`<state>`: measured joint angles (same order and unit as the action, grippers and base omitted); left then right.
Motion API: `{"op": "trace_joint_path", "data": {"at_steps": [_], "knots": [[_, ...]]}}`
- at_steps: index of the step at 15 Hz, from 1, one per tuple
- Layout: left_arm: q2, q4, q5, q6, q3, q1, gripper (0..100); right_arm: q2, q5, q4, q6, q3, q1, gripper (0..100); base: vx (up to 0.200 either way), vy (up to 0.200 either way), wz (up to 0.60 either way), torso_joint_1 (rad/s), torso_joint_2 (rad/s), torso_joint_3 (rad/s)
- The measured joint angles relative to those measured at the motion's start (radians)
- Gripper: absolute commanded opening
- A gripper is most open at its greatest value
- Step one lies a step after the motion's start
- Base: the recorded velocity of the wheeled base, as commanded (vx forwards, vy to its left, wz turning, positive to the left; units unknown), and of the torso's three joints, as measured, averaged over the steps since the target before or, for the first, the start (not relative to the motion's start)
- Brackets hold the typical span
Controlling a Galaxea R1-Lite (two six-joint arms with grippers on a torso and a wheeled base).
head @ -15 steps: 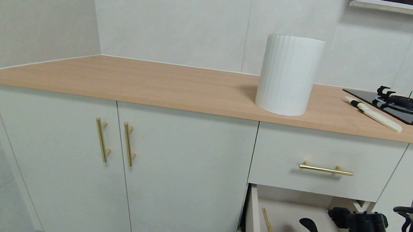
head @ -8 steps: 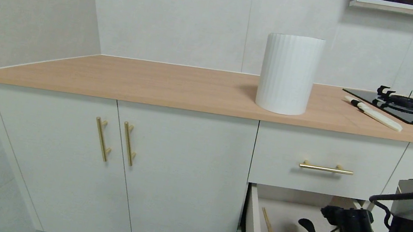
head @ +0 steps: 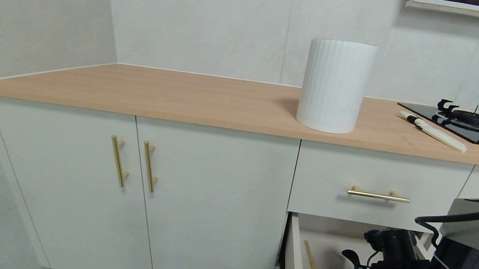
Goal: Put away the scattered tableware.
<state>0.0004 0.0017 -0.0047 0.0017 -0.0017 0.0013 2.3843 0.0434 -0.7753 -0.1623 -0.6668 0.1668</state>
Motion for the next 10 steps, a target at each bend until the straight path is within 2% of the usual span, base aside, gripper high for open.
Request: {"op": "trace_joint_path", "data": {"at_steps": [2, 3, 10], "knots": [[0.000, 0.000, 0.000, 0.000, 0.000, 0.000, 100, 0.010, 0.022, -0.002, 0.000, -0.009, 0.000, 0, 0.000, 0.000, 0.00, 0.000, 0.00, 0.000], [0.000, 0.000, 0.000, 0.000, 0.000, 0.000, 100, 0.014, 0.029, -0.002, -0.001, -0.012, 0.000, 100, 0.000, 0.000, 0.00, 0.000, 0.00, 0.000], [0.000, 0.000, 0.000, 0.000, 0.000, 0.000, 100, 0.022, 0.030, -0.003, -0.009, -0.015, 0.000, 100, 0.000, 0.000, 0.00, 0.000, 0.00, 0.000]]}}
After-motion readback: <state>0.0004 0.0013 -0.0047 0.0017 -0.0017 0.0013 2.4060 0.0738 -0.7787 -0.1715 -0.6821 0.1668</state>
